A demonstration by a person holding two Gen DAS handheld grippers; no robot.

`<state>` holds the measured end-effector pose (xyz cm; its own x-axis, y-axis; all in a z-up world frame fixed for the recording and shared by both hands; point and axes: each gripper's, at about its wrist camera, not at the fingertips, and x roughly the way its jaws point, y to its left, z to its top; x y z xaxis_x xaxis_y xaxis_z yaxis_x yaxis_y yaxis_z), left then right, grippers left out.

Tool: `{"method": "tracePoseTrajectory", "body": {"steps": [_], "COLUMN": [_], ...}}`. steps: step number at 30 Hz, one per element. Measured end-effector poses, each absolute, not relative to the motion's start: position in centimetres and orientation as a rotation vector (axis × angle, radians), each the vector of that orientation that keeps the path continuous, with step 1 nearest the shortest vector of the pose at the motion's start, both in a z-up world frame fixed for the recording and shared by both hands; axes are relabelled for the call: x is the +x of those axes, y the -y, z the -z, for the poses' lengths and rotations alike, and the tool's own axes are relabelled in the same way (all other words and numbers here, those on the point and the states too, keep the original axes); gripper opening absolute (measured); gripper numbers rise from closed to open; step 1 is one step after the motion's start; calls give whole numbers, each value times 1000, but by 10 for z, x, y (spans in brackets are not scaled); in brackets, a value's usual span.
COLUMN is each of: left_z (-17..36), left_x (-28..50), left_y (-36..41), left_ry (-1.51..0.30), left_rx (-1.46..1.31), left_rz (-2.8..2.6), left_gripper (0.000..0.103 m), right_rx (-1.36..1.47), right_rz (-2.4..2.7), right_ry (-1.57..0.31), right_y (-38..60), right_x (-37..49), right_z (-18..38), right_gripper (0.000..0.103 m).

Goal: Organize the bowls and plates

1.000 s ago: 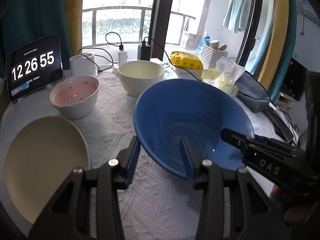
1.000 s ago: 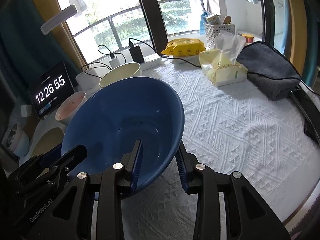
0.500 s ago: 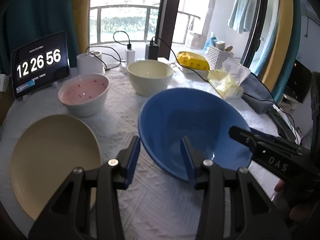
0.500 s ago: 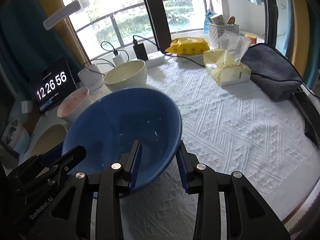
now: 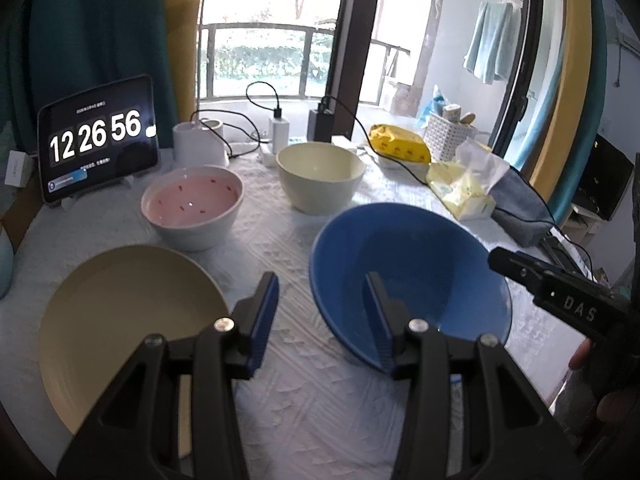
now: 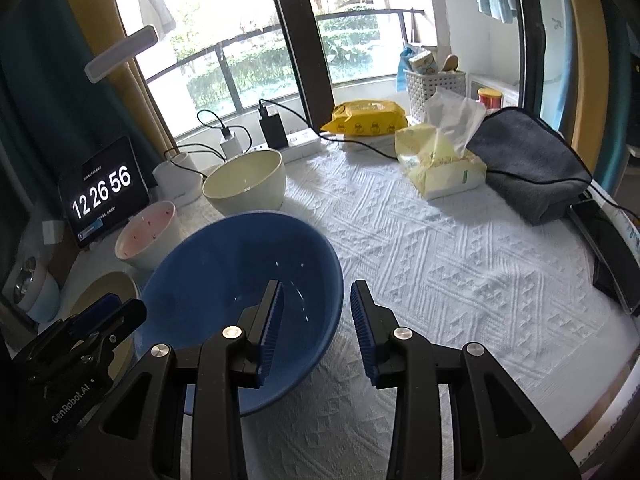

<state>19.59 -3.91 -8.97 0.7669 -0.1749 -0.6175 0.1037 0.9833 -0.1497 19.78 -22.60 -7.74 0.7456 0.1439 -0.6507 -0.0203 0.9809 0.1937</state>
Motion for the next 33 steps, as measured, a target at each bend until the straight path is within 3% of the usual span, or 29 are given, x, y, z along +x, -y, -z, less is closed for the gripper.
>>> {"method": "tracePoseTrajectory", "body": {"steps": [33], "left_z": [41], "left_x": [196], "left_y": [-18], "left_ry": [-551], "left_rx": [-121], "left_rz": [94], "left_gripper": [46], "right_rx": [143], "right_rz": [-138], "right_ry": [-645], "right_y": [189], "right_x": [217], "right_z": [32], "right_gripper": [37]}}
